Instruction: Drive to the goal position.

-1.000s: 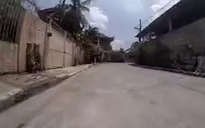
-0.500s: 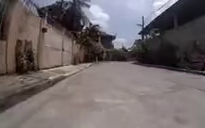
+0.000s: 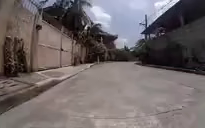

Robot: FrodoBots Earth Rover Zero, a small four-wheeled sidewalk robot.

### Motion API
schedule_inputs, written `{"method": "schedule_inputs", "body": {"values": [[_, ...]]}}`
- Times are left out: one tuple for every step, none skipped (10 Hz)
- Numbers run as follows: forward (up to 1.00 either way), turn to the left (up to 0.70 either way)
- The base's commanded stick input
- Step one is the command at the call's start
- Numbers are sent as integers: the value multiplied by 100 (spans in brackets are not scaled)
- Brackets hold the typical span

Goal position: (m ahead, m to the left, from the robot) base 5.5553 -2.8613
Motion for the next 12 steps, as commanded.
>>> {"method": "schedule_inputs", "body": {"values": [[100,-26],[100,-16],[100,-6],[100,0],[100,0],[100,0],[100,0],[100,0],[100,0],[100,0],[100,0],[100,0]]}}
